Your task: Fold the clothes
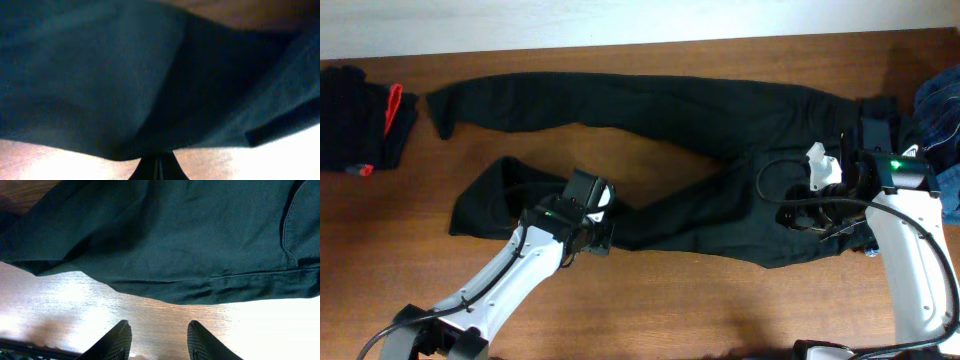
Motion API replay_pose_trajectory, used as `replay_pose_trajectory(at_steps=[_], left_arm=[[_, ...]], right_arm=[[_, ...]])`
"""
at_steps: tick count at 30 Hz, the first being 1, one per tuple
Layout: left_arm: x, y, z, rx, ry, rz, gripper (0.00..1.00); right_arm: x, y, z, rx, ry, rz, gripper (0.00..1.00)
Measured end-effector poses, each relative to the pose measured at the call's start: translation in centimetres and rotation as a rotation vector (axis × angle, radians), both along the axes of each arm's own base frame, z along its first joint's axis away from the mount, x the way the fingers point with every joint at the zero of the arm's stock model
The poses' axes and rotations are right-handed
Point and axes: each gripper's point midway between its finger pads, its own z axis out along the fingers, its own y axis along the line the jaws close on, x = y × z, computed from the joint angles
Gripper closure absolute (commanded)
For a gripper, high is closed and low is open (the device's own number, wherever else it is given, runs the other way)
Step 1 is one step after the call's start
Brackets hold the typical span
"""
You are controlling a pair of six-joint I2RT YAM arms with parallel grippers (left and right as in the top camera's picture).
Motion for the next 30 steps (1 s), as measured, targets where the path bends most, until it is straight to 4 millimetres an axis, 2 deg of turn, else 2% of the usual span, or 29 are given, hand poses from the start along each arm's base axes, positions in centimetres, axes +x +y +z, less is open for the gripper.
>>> replay_pose_trajectory(at_steps=[8,14,18,24,30], left_arm=[[2.6,-0.9,1.2,-0.039,-0.118,0.009,0.99],[4.6,-0.8,1.6,-0.021,-0.203,0.036,0.99],[5.9,-1.0,0.3,-0.011,-0.223,0.046,0.99],[7.5,-1.7,-3.5,-0.002,-0.217,0.048,0.99],[8.5,-1.7,-3.3,-0.014,-0.256,0.064,0.98]], right_arm=[[0.0,0.0,0.0,0.000,0.000,0.000,0.58],[0.0,0.0,0.0,0.000,0.000,0.000,0.58],[0.0,0.0,0.0,0.000,0.000,0.000,0.58],[0.0,0.0,0.0,0.000,0.000,0.000,0.58],[0.0,0.0,0.0,0.000,0.000,0.000,0.58]])
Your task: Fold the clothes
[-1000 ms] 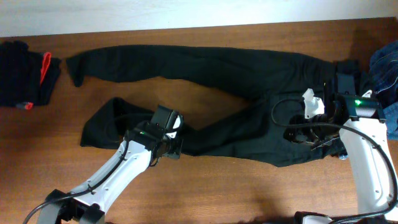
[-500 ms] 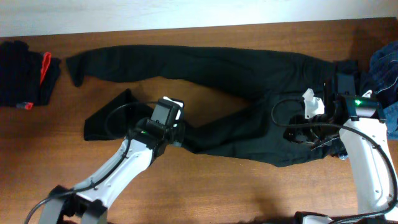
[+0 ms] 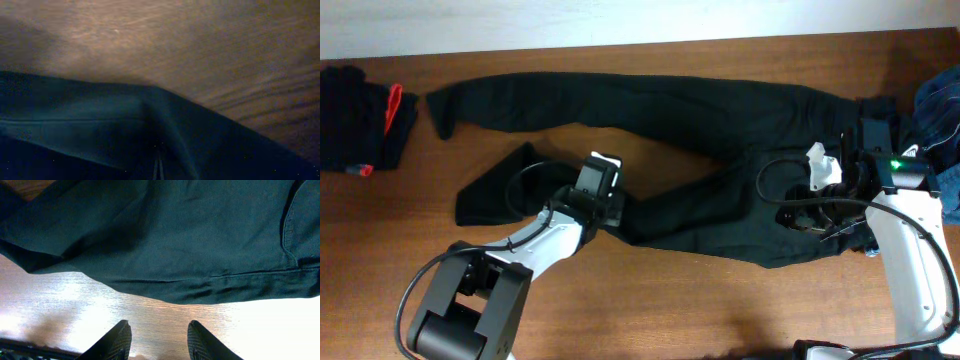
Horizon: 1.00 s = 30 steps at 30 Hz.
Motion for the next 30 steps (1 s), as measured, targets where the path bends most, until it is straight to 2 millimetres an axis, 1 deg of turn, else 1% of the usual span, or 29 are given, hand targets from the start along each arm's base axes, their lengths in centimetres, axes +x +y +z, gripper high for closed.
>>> replay_pose_trajectory(at_steps=[3,6,7,8,10,12,13,14,16,18,20,23,24,27,30], left_arm=[[0.2,1.0,-0.1,0.015,0.002,0.026,0.98],[-0.5,2.8,-0.4,0.074,0.066,0.063,0.97],[-0.7,3.5,-0.2,0.095,0.086,0.076,0.95],[-0.8,4.0,0.5,0.113,0.098,0.088,0.85],[-0.3,4.6,2.8,0.126,0.079,0.104,0.46],[0.9,4.5,6.7,0.108,0.003,0.111,0.46],[1.6,4.3,9.6,0.094,-0.061,0.103,0.44],[2.0,4.3,11.7,0.087,-0.105,0.096,0.44],[1.9,4.5,15.1,0.086,-0.164,0.088,0.43],[0.8,5.3,15.9,0.121,-0.147,0.085,0.42],[-0.7,6.4,14.7,0.177,-0.076,0.085,0.42],[-2.2,7.9,11.8,0.259,0.031,0.098,0.39],[-2.5,8.5,10.9,0.287,0.058,0.108,0.39],[-3.1,10.7,8.4,0.355,0.122,0.161,0.32],[-3.1,12.4,7.3,0.383,0.151,0.220,0.31]], right_arm=[[0.0,0.0,0.0,0.000,0.001,-0.001,0.58],[0.0,0.0,0.0,0.000,0.001,-0.001,0.58],[0.0,0.0,0.0,0.000,0.001,-0.001,0.58],[0.0,0.0,0.0,0.000,0.001,-0.001,0.58],[0.0,0.0,0.0,0.000,0.000,0.000,0.57],[0.0,0.0,0.0,0.000,0.001,0.000,0.57],[-0.1,0.0,0.0,0.001,0.003,0.000,0.57],[-0.1,0.0,0.0,0.001,0.003,0.000,0.57],[-0.1,0.0,0.0,0.001,0.004,-0.001,0.57],[-0.1,0.0,0.0,0.001,0.006,0.000,0.57],[-0.2,0.0,0.0,0.002,0.009,0.000,0.57],[-0.2,0.0,0.0,0.002,0.011,0.000,0.57],[-0.3,0.1,0.0,0.002,0.011,0.000,0.57],[-0.3,0.1,0.0,0.002,0.011,0.000,0.57],[-0.3,0.1,0.0,0.002,0.011,0.000,0.57]])
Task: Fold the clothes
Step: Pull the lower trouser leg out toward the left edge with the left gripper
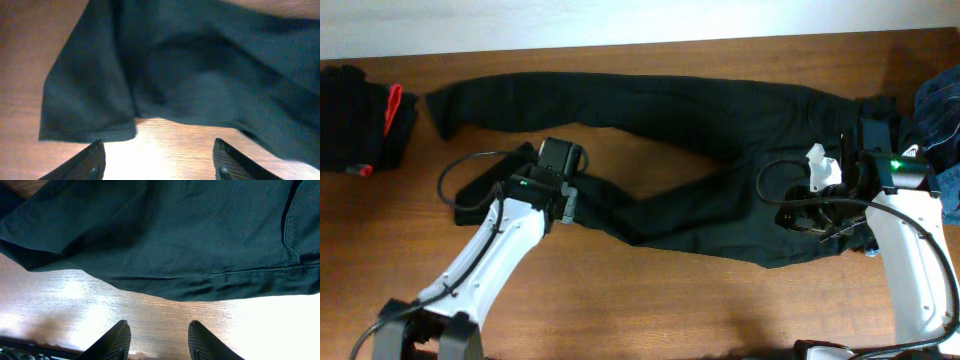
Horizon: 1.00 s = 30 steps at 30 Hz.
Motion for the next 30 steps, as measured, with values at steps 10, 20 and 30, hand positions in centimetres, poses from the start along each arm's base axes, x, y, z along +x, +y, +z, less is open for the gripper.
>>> replay_pose_trajectory(at_steps=[10,20,30], left_arm=[[2.4,4.1,-0.5,-0.002,-0.070,0.147,0.30],[3.5,4.2,-4.0,0.004,-0.034,0.158,0.33],[4.4,4.1,-5.3,-0.001,-0.047,0.166,0.44]], right_arm=[[-0.1,0.0,0.0,0.001,0.004,0.000,0.57],[-0.1,0.0,0.0,0.001,0.004,0.000,0.57],[-0.1,0.0,0.0,0.001,0.004,0.000,0.57]])
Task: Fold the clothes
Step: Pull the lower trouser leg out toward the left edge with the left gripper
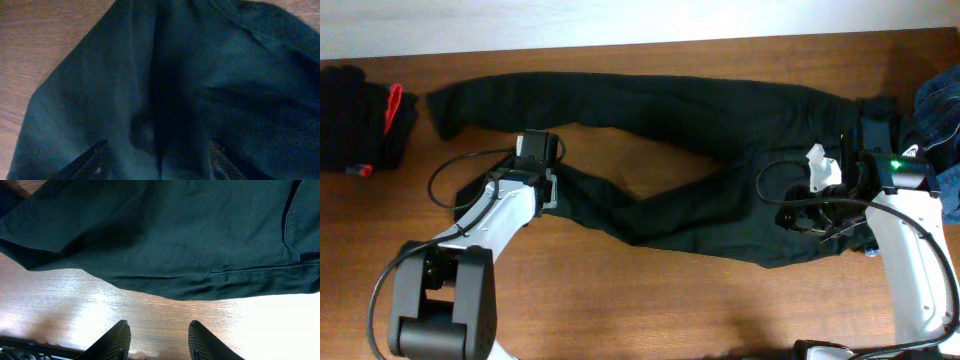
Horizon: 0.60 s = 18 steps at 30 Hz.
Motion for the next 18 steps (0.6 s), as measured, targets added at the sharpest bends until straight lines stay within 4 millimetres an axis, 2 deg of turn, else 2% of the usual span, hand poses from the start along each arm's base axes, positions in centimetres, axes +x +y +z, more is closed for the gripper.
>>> replay_pose_trajectory(at_steps=[4,14,18], left_arm=[[0.4,0.7,-0.8,-0.001,-0.004,0.021,0.51],[0.7,4.0,-1.2,0.001,-0.014,0.108,0.99],[0.6,4.5,-1.2,0.008,-0.007,0.107,0.99]], right_arm=[[0.0,0.0,0.0,0.000,0.000,0.000,0.57],[0.0,0.0,0.0,0.000,0.000,0.000,0.57],[0.0,0.0,0.0,0.000,0.000,0.000,0.57]])
